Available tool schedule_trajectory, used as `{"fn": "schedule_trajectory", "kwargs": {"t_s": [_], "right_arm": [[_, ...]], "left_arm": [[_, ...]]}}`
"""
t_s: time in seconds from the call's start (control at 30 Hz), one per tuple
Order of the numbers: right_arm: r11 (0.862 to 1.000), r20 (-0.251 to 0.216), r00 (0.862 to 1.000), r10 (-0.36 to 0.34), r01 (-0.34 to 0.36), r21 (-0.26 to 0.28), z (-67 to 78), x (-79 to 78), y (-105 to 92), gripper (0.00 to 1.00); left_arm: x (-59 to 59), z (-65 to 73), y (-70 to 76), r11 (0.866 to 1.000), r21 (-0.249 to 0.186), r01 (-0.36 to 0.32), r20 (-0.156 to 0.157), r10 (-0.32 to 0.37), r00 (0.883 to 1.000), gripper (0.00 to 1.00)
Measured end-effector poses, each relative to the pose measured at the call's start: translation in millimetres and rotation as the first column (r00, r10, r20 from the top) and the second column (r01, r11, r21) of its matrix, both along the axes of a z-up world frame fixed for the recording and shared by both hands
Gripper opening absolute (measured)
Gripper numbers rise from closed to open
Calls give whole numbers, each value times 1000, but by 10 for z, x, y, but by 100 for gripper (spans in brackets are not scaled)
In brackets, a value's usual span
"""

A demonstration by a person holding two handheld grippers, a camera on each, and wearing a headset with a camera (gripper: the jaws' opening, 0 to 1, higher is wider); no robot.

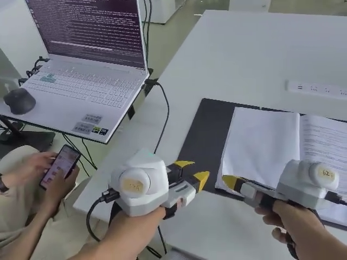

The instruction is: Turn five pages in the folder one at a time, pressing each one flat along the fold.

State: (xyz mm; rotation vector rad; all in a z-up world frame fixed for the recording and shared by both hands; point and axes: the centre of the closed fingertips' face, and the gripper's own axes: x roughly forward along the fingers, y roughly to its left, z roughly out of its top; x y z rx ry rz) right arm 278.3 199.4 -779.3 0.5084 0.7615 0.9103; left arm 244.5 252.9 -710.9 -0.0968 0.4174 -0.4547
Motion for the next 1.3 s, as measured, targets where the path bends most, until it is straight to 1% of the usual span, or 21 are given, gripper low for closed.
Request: {"fn": "schedule_trajectory", "kwargs": {"t_s": [0.1,0.23,0.3,0.33,0.4,0.5,0.6,0.67,0.73,0.77,0.8,0.87,0.9,0.93,0.97,1.0,1.03,1.07,1.1,1.17,1.3], "right_arm": [[1000,13,1000,-5,5,2,56,31,-114,16],[999,33,999,-40,40,-1,93,165,-377,13],[999,32,998,-51,52,-12,72,223,-508,12],[998,28,998,-62,62,-18,59,259,-590,12],[997,29,996,-79,79,-24,53,319,-716,11],[995,23,995,-100,100,-22,51,390,-841,11],[993,16,993,-118,119,-24,76,450,-943,11],[992,15,992,-123,123,-22,103,484,-985,11],[992,15,992,-127,127,-21,125,523,-1022,11],[992,12,992,-128,129,-17,130,541,-1034,11],[991,5,991,-131,131,-19,128,569,-1055,11],[991,2,991,-134,134,-14,135,611,-1079,11],[991,-4,991,-136,136,-14,133,642,-1091,10],[991,-5,991,-137,137,-10,137,666,-1098,10],[991,-9,991,-136,136,-7,132,698,-1103,11],[991,-16,991,-135,135,-7,125,718,-1109,10],[991,-15,991,-134,134,-5,119,746,-1115,10],[991,-22,991,-135,135,-4,107,772,-1122,11],[991,-32,990,-134,134,-7,89,788,-1125,11],[991,-33,991,-133,133,-13,57,846,-1139,10],[989,-51,988,-148,148,-9,29,984,-1158,10]], "left_arm": [[60,-80,-104,1000,4,20,-13,-20,1000,17],[148,-221,-249,999,18,47,-32,-47,998,17],[201,-318,-331,998,24,61,-50,-60,997,17],[238,-359,-383,998,16,65,-57,-63,996,17],[287,-443,-460,996,35,78,-71,-75,995,17],[362,-518,-550,996,24,84,-75,-82,994,17],[442,-651,-649,995,36,98,-81,-95,992,15],[481,-758,-677,995,43,94,-100,-90,991,15],[515,-848,-675,995,55,85,-106,-78,991,15],[517,-889,-662,996,49,70,-123,-64,990,15],[526,-911,-660,997,46,65,-123,-58,991,15],[514,-950,-644,997,62,56,-125,-48,991,14],[499,-1003,-629,996,71,51,-138,-41,990,14],[486,-1037,-619,995,81,50,-141,-39,989,14],[496,-1016,-606,994,94,54,-93,-45,995,13],[452,-1056,-596,995,86,45,-120,-34,992,12],[466,-1023,-591,996,78,39,-91,-32,995,12],[467,-1018,-591,998,64,29,-92,-24,996,12],[476,-1027,-587,998,64,30,-91,-24,996,12],[466,-1021,-605,994,96,50,-77,-42,996,12],[468,-1021,-600,993,104,54,-73,-47,996,13]]}}
